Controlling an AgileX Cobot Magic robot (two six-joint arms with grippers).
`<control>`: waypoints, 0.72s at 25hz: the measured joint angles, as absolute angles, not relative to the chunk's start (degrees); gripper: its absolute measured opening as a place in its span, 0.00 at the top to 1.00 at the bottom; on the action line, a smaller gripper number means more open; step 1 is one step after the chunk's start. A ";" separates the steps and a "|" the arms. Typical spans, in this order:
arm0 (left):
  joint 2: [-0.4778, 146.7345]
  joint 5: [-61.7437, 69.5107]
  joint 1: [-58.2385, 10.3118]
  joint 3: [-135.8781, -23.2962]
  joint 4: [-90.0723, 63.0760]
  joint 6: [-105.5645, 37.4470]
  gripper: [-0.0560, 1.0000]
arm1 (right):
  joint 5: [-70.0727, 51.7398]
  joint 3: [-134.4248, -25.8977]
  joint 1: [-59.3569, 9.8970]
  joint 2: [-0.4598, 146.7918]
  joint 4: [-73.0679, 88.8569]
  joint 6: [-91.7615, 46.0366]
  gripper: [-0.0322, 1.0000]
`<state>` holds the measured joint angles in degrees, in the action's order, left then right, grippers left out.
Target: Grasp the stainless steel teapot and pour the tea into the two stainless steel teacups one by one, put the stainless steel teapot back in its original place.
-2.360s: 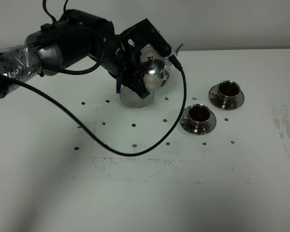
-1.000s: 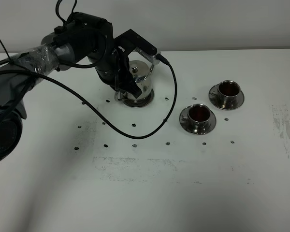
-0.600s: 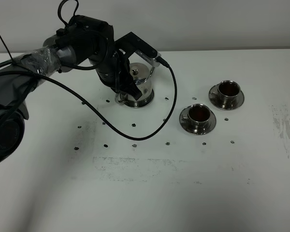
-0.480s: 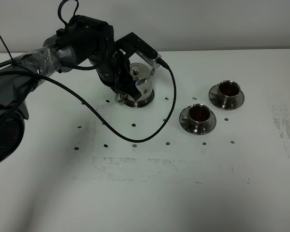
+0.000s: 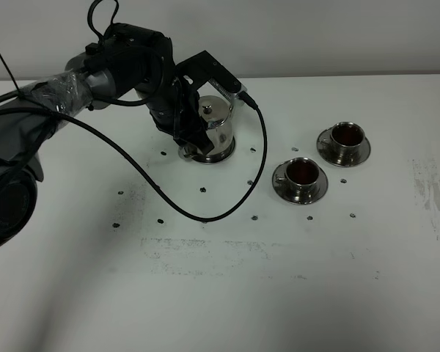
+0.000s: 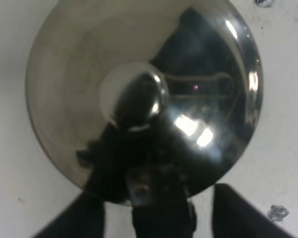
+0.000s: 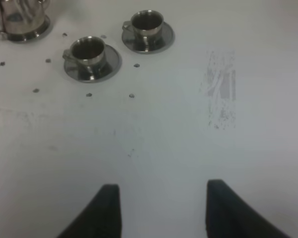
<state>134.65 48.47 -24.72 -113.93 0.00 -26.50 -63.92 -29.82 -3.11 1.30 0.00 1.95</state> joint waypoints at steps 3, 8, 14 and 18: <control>134.07 49.06 -24.72 -113.93 0.00 -26.44 0.37 | -63.92 -29.82 -3.11 1.30 0.00 1.95 0.57; 129.47 52.85 -24.72 -113.93 0.00 -26.44 0.33 | -63.92 -29.82 -3.11 1.30 0.00 1.95 0.57; 120.64 58.61 -24.72 -113.74 0.00 -26.20 0.33 | -63.92 -29.82 -3.11 1.30 0.00 1.95 0.57; 111.98 55.21 -24.72 -104.17 0.00 -25.81 0.35 | -63.92 -29.82 -3.11 1.30 0.00 1.95 0.57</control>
